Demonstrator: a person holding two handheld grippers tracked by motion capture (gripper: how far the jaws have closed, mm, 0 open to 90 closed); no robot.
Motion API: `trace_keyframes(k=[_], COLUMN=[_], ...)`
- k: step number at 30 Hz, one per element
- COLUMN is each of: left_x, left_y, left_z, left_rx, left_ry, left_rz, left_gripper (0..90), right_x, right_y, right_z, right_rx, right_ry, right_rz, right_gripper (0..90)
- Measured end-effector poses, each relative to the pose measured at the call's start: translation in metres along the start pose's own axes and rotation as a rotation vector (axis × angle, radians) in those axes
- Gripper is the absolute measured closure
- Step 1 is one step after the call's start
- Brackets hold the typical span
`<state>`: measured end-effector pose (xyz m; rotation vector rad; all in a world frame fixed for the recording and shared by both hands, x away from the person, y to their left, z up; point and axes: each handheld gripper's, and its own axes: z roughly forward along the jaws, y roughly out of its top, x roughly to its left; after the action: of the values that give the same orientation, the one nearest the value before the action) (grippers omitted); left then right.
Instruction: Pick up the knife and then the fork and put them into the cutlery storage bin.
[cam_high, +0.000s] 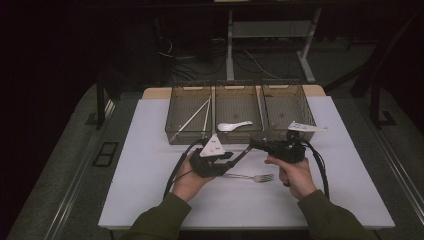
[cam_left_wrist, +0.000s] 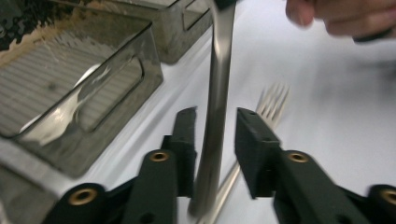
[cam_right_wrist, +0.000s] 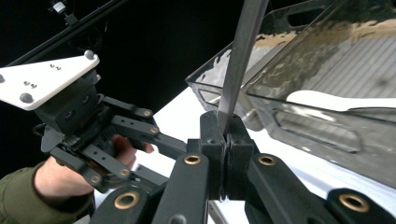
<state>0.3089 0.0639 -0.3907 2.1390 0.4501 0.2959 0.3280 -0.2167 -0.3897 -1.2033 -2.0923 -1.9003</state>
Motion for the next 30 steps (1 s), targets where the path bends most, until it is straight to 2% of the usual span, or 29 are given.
trace_keyframes(k=[5,8,11,13,18,22,25,30], left_x=[0.007,0.008,0.01,0.011,0.01,0.009,0.007,0.009], left_y=[-0.018,-0.03,-0.044,-0.053,-0.07,-0.08,-0.086,-0.091], left_z=[-0.023,-0.038,-0.053,-0.062,-0.076,-0.085,-0.089,-0.091], left_rx=[-0.013,-0.02,-0.043,-0.053,-0.078,-0.087,-0.092,-0.1], left_ry=[-0.033,-0.026,-0.024,-0.021,-0.014,-0.009,0.0,0.004], left_rz=[-0.048,-0.064,-0.098,-0.102,-0.146,-0.169,-0.177,-0.192], left_gripper=[53.0,47.8,42.6,39.0,29.0,22.1,17.2,12.4], right_x=[-0.006,-0.008,-0.009,-0.011,-0.017,-0.023,-0.029,-0.04], right_y=[0.008,0.018,0.031,0.038,0.054,0.068,0.079,0.095], right_z=[-0.018,-0.033,-0.047,-0.057,-0.08,-0.096,-0.106,-0.115], right_rx=[-0.015,-0.018,-0.026,-0.039,-0.071,-0.096,-0.101,-0.064], right_ry=[-0.021,-0.051,-0.086,-0.108,-0.155,-0.217,-0.282,-0.393], right_rz=[-0.018,-0.041,-0.07,-0.084,-0.091,-0.105,-0.118,-0.146], right_gripper=[88.5,88.5,88.5,88.5,88.5,88.6,88.6,88.6])
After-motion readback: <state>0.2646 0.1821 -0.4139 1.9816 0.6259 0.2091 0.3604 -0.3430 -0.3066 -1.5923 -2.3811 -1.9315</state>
